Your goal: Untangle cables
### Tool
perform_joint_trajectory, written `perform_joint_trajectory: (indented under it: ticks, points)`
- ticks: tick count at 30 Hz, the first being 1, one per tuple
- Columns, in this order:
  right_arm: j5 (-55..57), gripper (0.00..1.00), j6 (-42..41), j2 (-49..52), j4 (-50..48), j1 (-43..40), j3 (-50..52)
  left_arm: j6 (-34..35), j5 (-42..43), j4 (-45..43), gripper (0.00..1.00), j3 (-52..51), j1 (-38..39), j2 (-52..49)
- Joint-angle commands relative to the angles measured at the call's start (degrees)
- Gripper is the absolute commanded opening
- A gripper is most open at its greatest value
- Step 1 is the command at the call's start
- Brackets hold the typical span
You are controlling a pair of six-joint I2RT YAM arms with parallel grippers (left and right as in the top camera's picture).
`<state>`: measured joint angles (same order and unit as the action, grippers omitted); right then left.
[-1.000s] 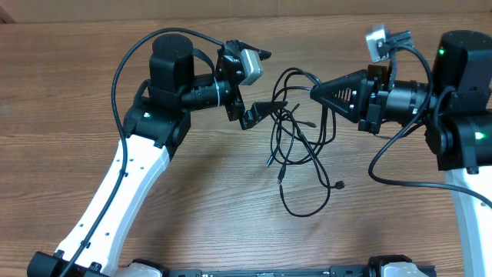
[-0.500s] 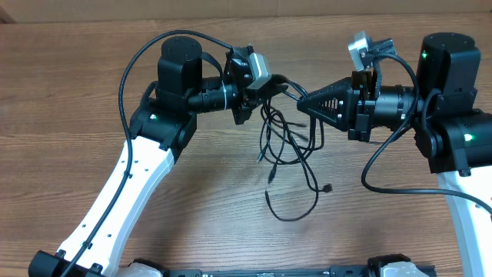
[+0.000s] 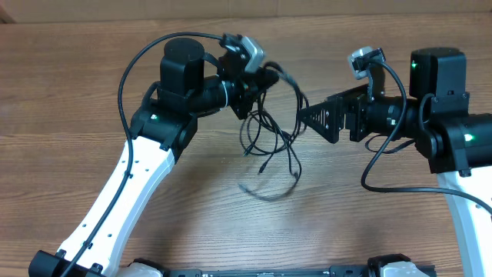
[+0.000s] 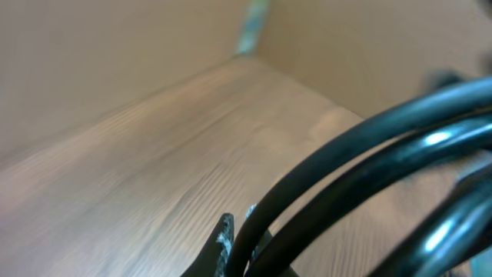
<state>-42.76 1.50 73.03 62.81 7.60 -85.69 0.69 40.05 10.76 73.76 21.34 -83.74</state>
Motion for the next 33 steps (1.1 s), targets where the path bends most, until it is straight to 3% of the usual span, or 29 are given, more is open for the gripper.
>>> perform_joint_trajectory:
  ticks: [1,5,12,26,33]
  points:
    - [13.86,1.00,0.09,-0.20,2.58,0.17,-0.48,23.28,-18.36,1.29,0.04,0.26,-0.33,0.61]
    - [14.67,1.00,0.09,0.11,3.80,0.17,0.24,36.11,-19.74,0.76,0.04,0.26,-0.33,0.61]
    - [12.41,1.00,-0.20,3.39,4.90,0.17,0.24,49.20,-21.38,-1.49,0.04,0.26,-0.31,0.61]
    - [11.78,1.00,-1.66,10.75,2.21,0.17,0.24,51.65,-5.86,-18.12,0.04,0.26,-0.33,0.63]
    - [11.28,1.00,-1.66,11.65,1.11,0.17,0.24,51.67,3.56,-31.54,0.04,0.26,-0.33,0.63]
